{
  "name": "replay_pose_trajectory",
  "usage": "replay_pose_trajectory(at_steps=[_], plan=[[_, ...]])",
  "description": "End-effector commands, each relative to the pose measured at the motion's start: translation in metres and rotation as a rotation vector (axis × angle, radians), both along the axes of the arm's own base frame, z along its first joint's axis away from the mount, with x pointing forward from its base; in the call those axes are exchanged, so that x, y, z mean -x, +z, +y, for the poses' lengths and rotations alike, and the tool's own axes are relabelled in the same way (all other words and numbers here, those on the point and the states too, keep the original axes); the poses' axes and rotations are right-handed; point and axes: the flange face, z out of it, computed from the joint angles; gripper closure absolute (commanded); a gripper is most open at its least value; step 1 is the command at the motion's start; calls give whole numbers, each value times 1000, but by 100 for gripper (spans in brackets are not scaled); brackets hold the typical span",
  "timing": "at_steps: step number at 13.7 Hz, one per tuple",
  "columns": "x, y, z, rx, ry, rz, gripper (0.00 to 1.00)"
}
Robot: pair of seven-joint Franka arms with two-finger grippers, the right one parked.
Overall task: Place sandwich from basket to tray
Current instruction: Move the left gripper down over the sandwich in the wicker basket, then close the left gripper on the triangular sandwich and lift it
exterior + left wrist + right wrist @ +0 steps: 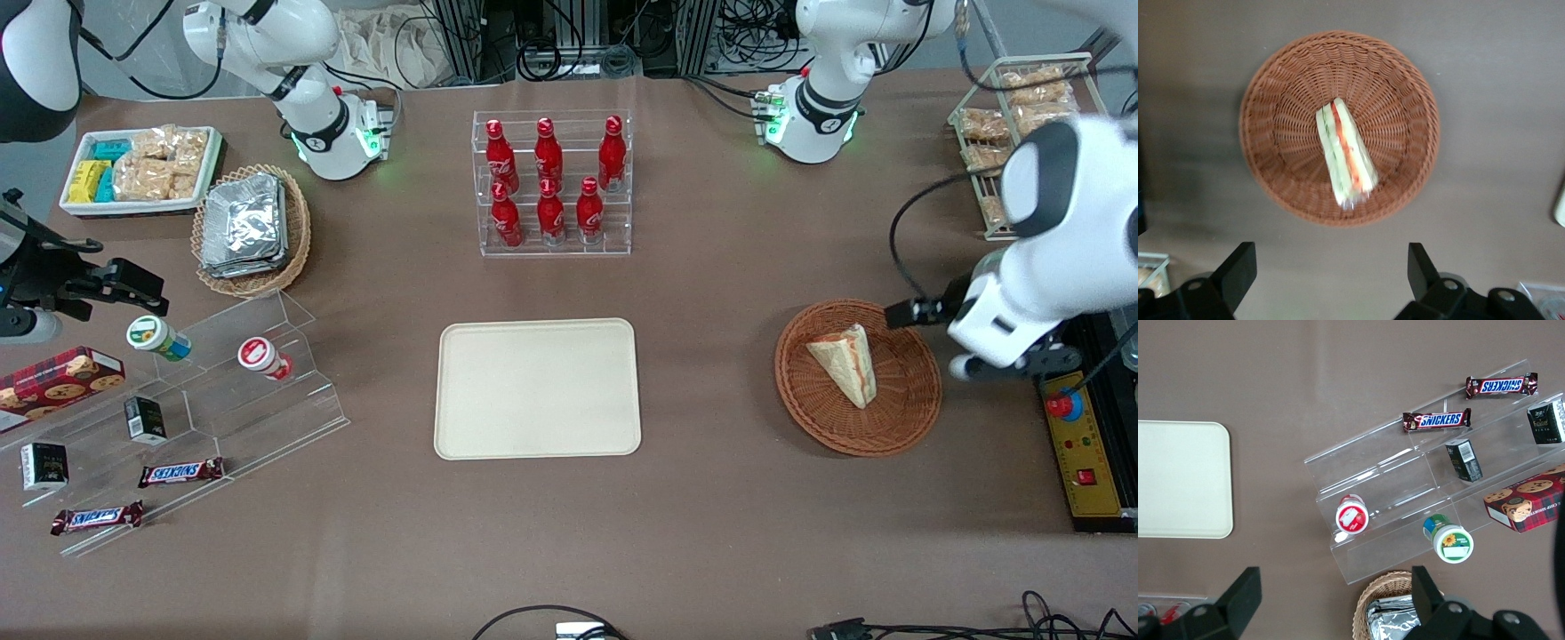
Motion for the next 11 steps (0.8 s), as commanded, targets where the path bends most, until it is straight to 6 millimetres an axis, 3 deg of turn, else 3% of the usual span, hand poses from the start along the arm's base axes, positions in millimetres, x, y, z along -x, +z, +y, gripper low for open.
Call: replay_pose_trajectory(at_steps=[1, 3, 7, 9, 11], plan=[[-14, -62, 0, -7, 29, 51, 0], [-15, -99, 9, -8, 62, 64, 0], [1, -151, 19, -1, 130, 67, 0], [3, -174, 27, 15, 162, 79, 0], [3, -191, 22, 73, 246, 99, 0]])
